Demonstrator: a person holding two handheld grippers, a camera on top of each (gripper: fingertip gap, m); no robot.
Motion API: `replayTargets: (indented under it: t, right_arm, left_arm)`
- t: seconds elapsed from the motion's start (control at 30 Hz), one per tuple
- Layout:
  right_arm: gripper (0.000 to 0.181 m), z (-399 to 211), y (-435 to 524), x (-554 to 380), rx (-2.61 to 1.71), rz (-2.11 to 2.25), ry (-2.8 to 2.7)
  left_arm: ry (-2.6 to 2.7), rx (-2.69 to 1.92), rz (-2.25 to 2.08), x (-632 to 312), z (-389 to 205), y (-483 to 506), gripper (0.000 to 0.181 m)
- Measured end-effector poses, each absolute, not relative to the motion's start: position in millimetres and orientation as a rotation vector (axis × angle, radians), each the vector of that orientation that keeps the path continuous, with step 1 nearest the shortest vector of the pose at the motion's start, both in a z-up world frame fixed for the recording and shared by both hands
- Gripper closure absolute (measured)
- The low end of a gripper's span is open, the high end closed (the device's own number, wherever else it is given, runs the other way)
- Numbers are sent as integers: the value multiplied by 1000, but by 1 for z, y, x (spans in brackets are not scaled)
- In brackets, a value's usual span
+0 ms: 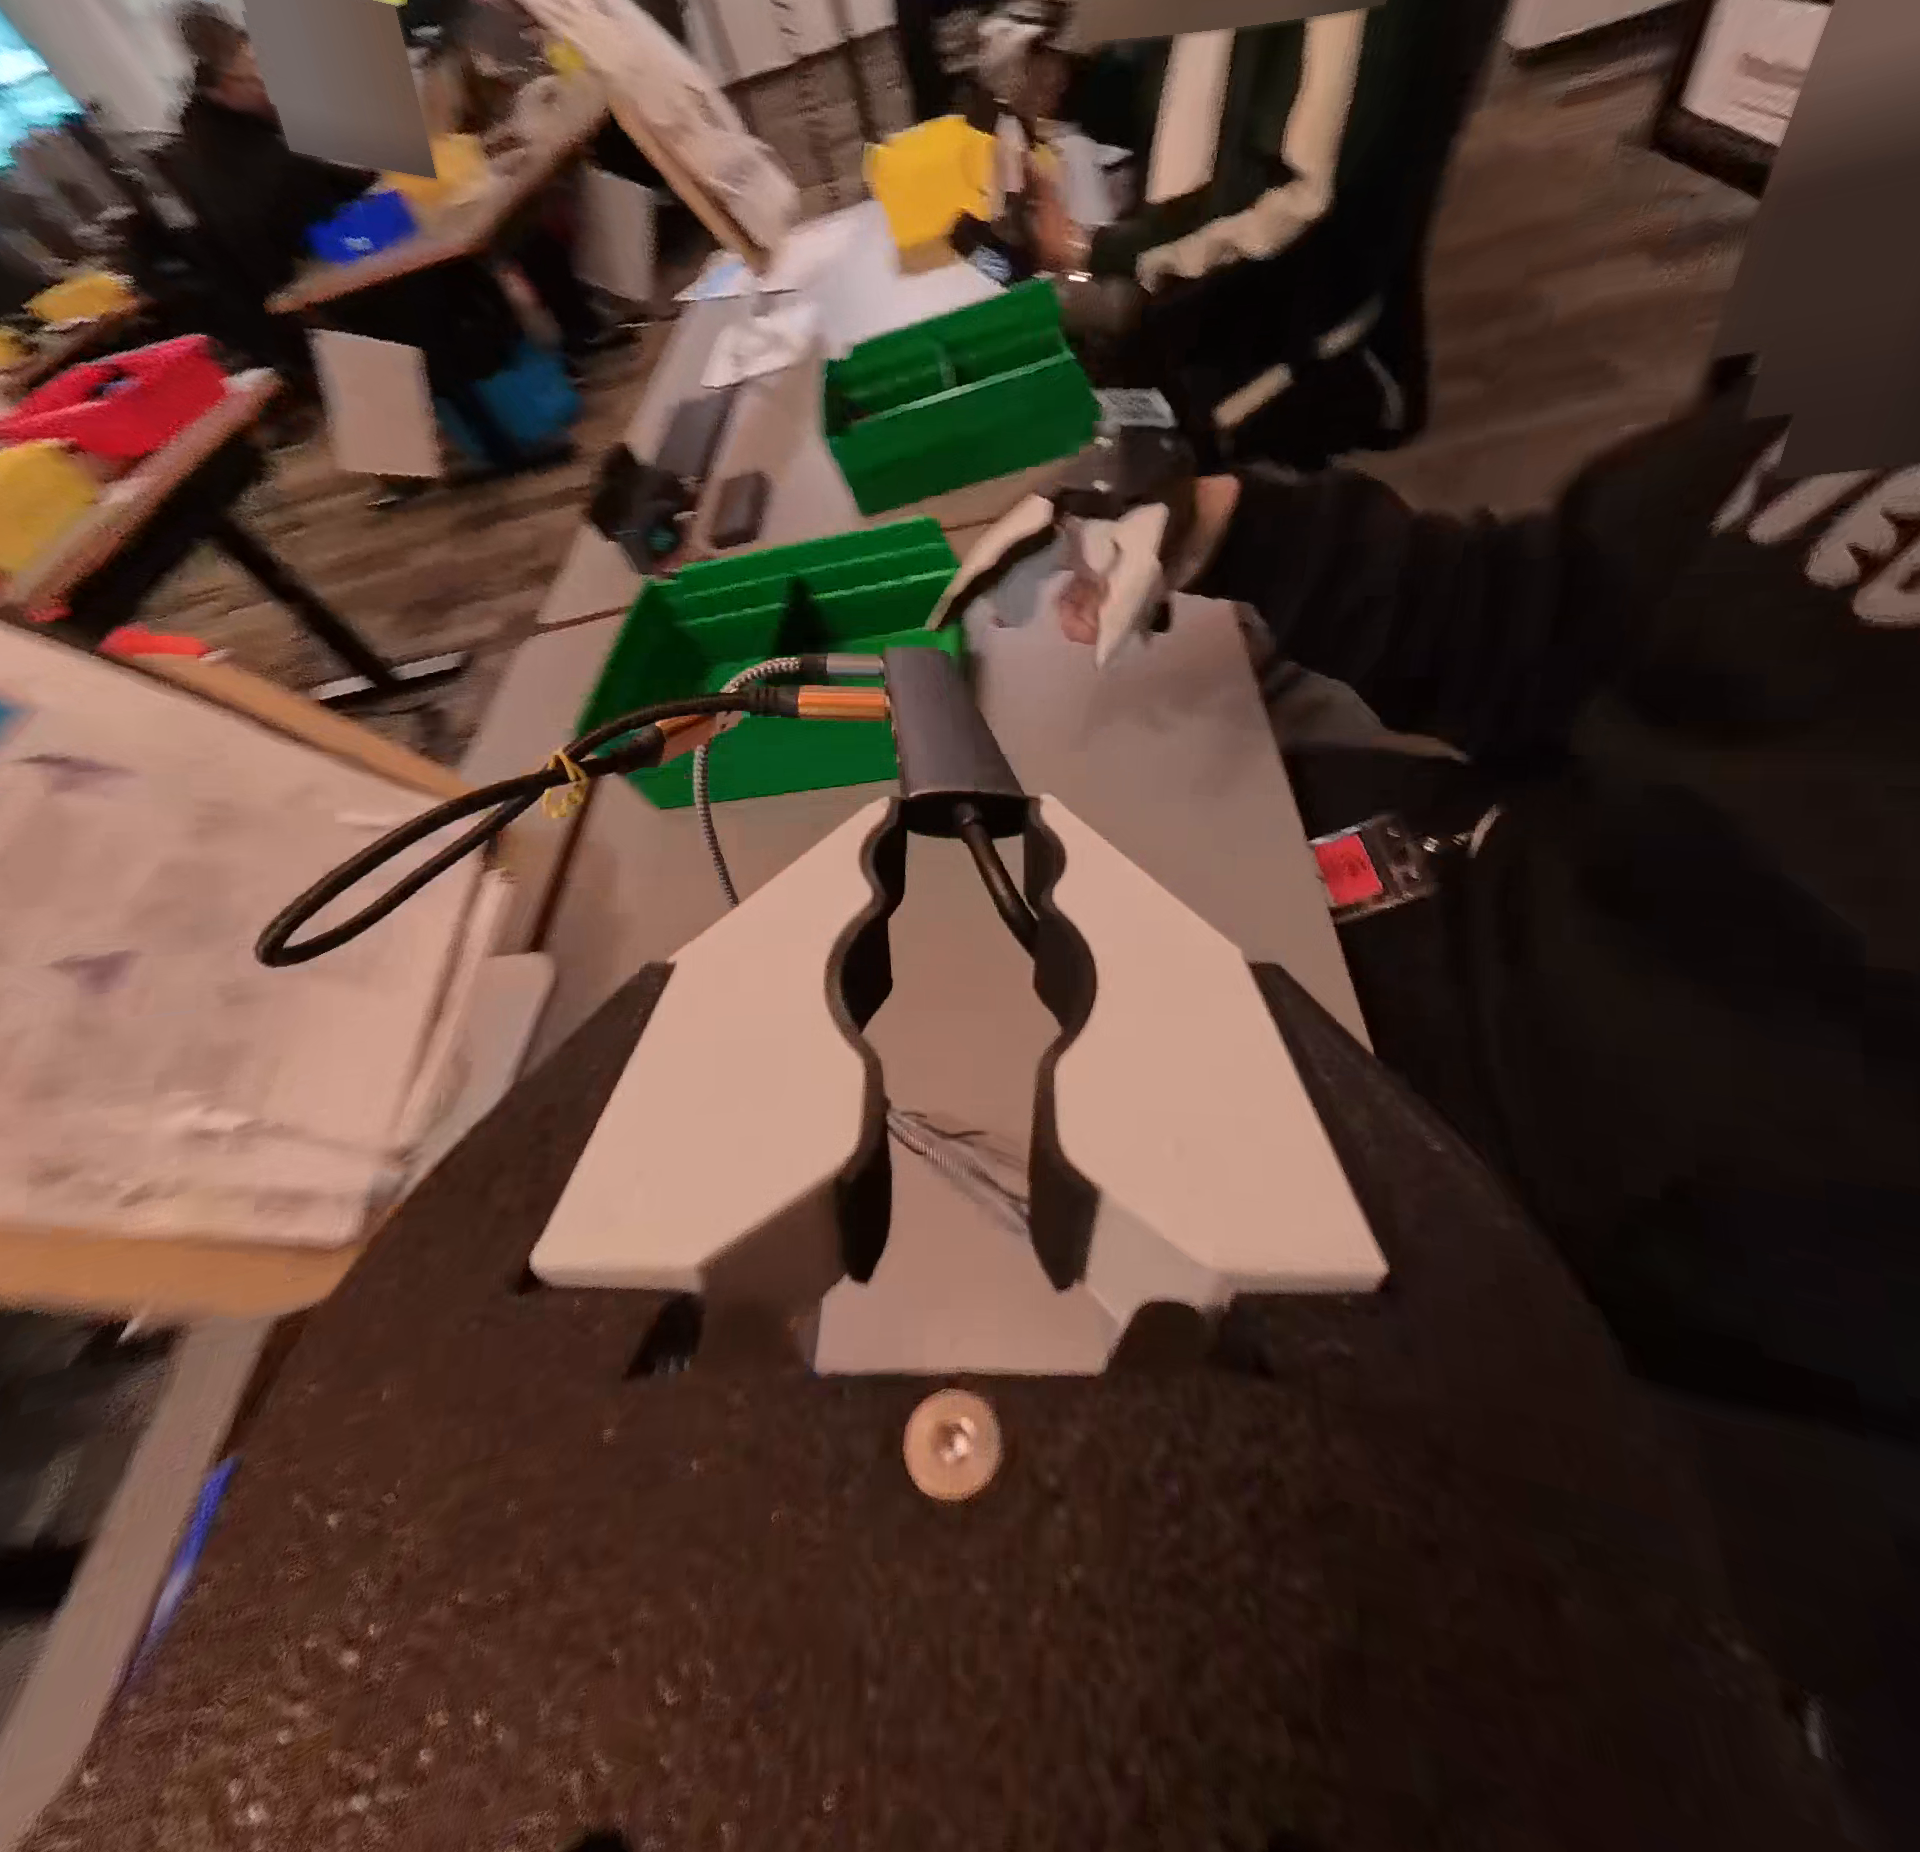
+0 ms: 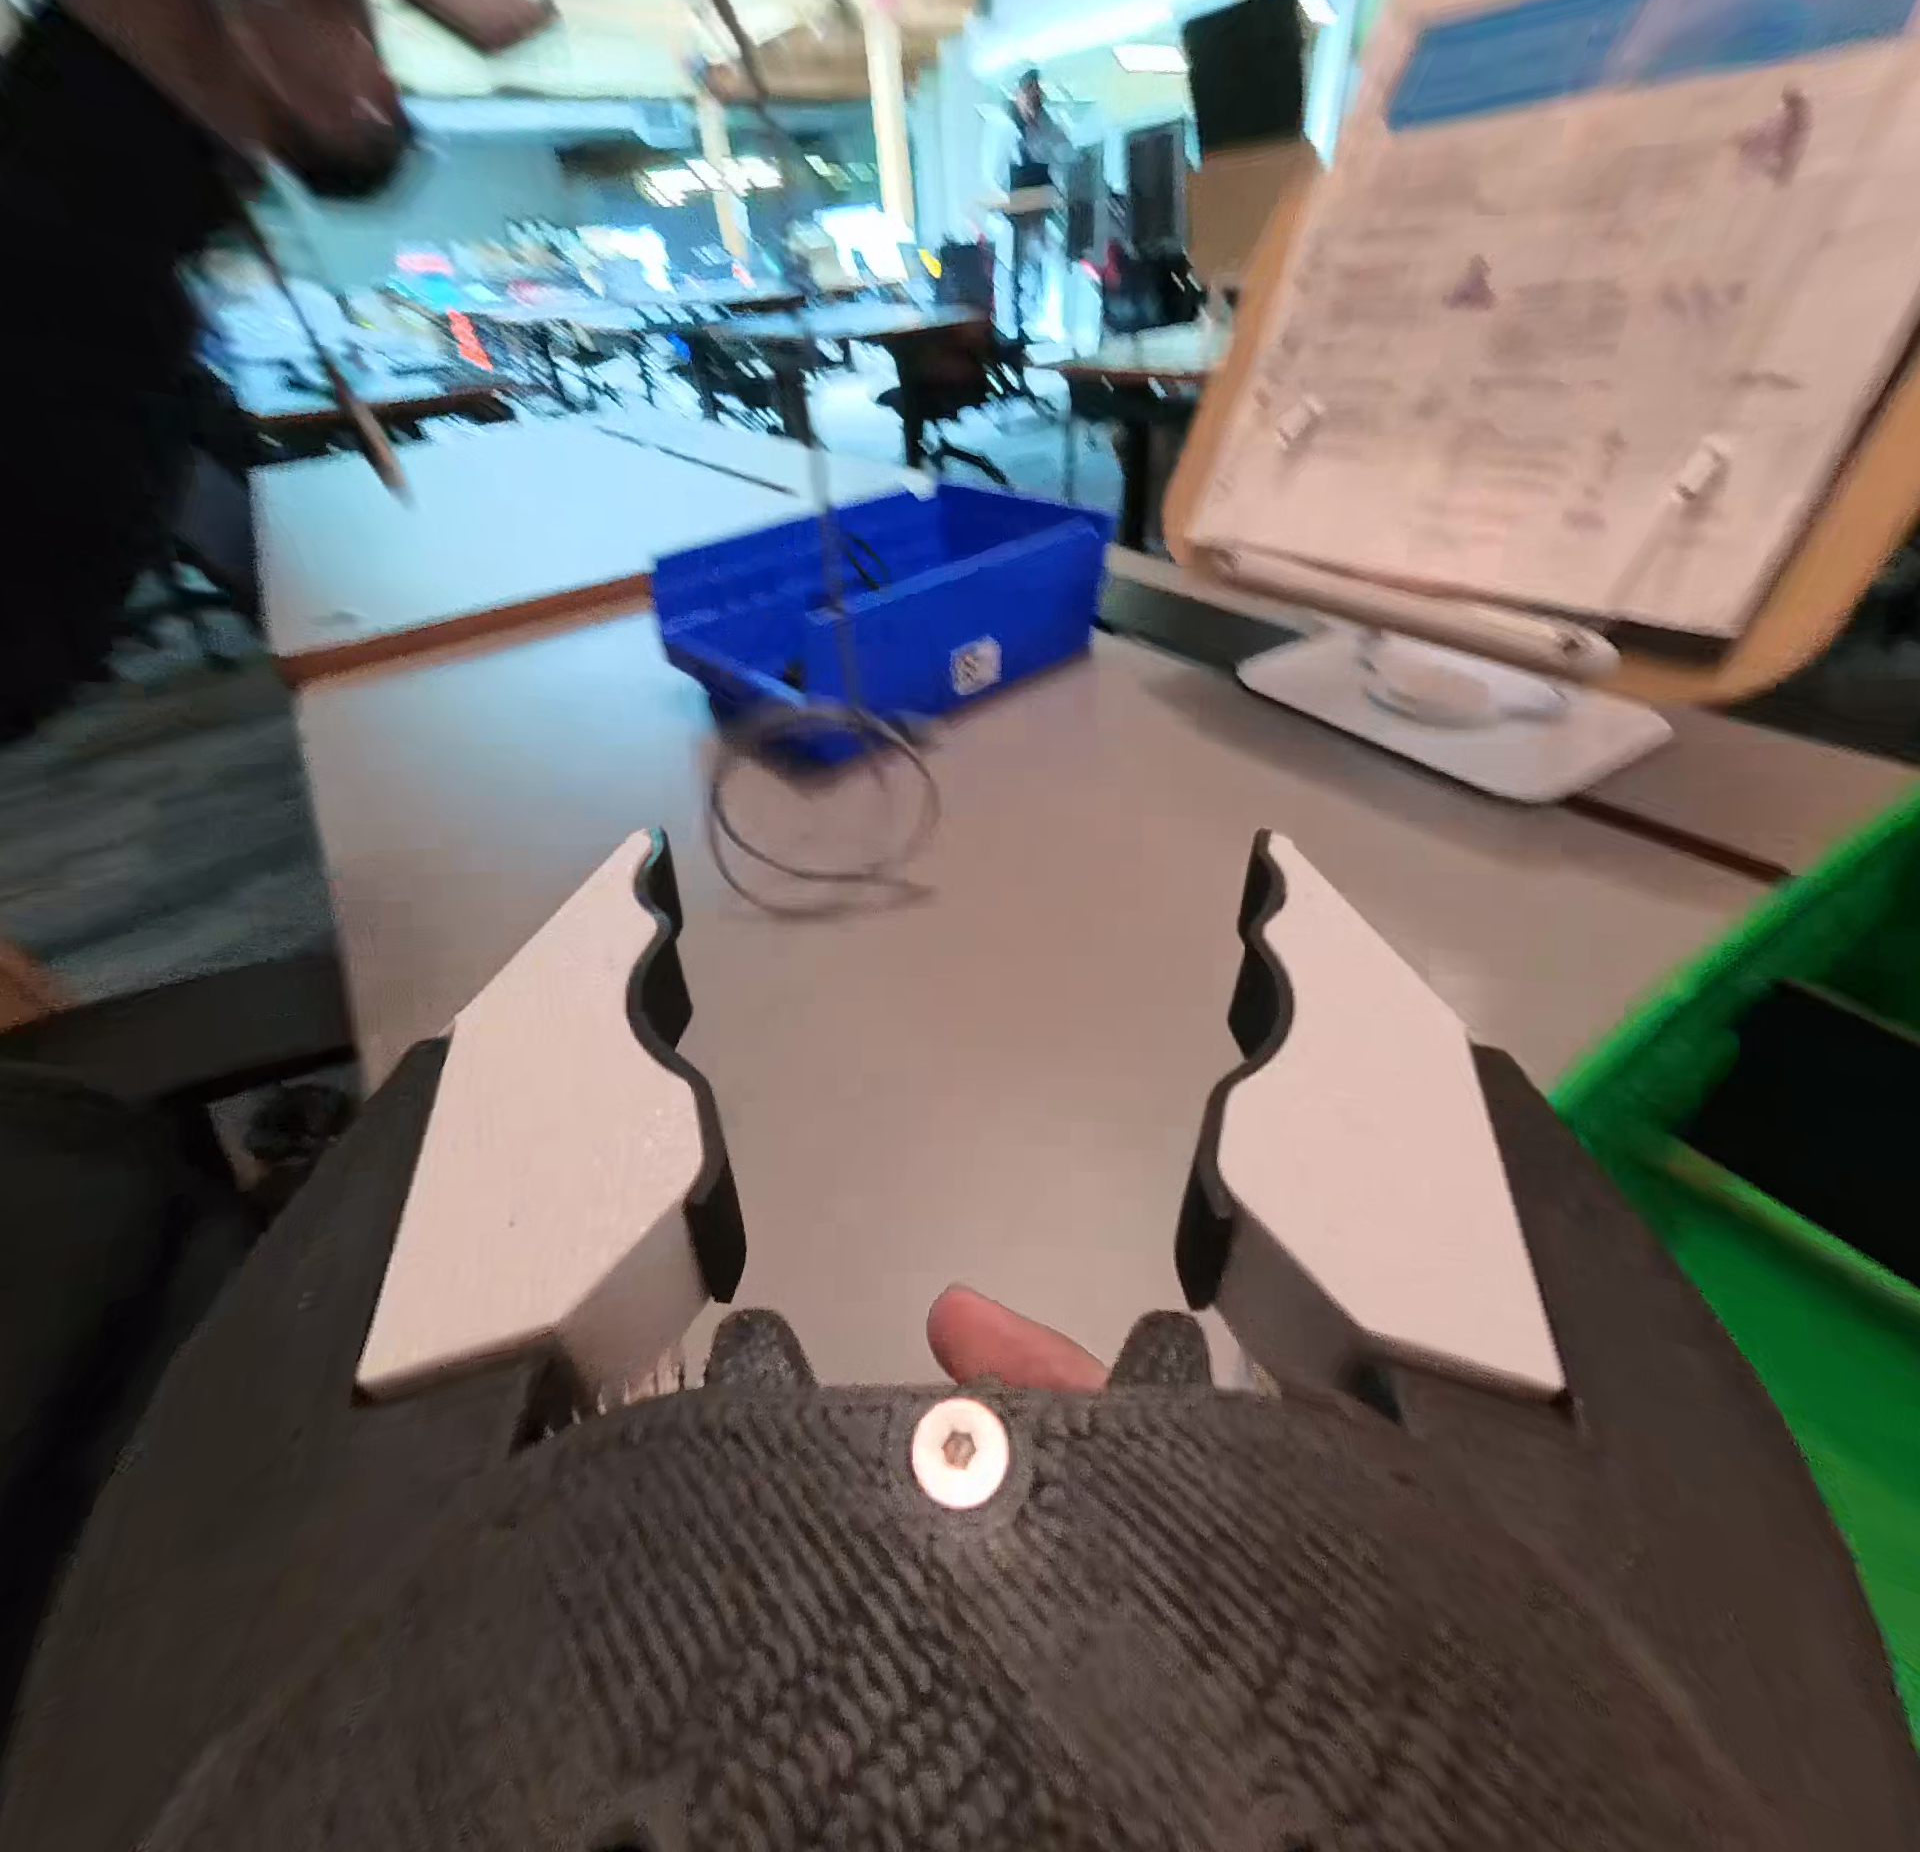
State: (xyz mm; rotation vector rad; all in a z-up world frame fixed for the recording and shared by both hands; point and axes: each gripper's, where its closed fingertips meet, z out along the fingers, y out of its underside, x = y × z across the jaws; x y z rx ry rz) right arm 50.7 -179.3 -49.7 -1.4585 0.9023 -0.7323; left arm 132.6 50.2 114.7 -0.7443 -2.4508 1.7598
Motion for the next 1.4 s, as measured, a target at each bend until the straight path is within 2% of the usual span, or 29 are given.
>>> replayTargets:
  t: [0.03,0.2,0.27,0.43,0.53,0.57,0.6,0.83,1.03,1.13,1.2,1.3,1.4]
  right_arm:
    - [77,-42,-167,47,-1439,-712,849]
    - [97,-43,-128,38,-1459,-587,743]
    - [96,-65,-119,34,-1517,-417,788]
    - [117,-69,-108,29,-1343,-72,750]
    - [147,-62,-111,33,-1196,63,746]
    - [165,-61,-110,30,-1179,104,711]
    - [169,-60,-110,30,-1164,126,699]
    - [173,-70,-114,48,-1080,117,740]
    - [172,-49,-136,79,-763,-14,834]
    - [173,-41,-157,87,-545,-129,895]
    - [173,-43,-162,90,-478,-211,923]
    - [173,-49,-137,90,-741,-464,876]
    - [173,-46,-113,79,-1086,-866,659]
  left_arm:
    - [-2407,-787,1730,123,94,39,161]
    - [-2158,-926,1649,82,8,-14,162]
    - [-2119,-958,1609,73,-19,-32,162]
    - [-1993,-989,1605,60,-45,-62,162]
    - [-1933,-1026,1612,56,-49,-66,162]
    - [-1925,-1033,1611,56,-50,-66,162]
    - [-1931,-1039,1610,58,-52,-67,162]
    - [-2055,-988,1701,83,-55,-77,160]
    - [-2224,-489,2159,144,-8,-89,123]
    - [-2192,56,2359,168,8,-76,134]
    - [-2074,284,2304,156,-5,-75,137]
    - [-1926,329,2110,120,-34,-88,128]
    - [-2054,273,1978,111,-54,-87,125]
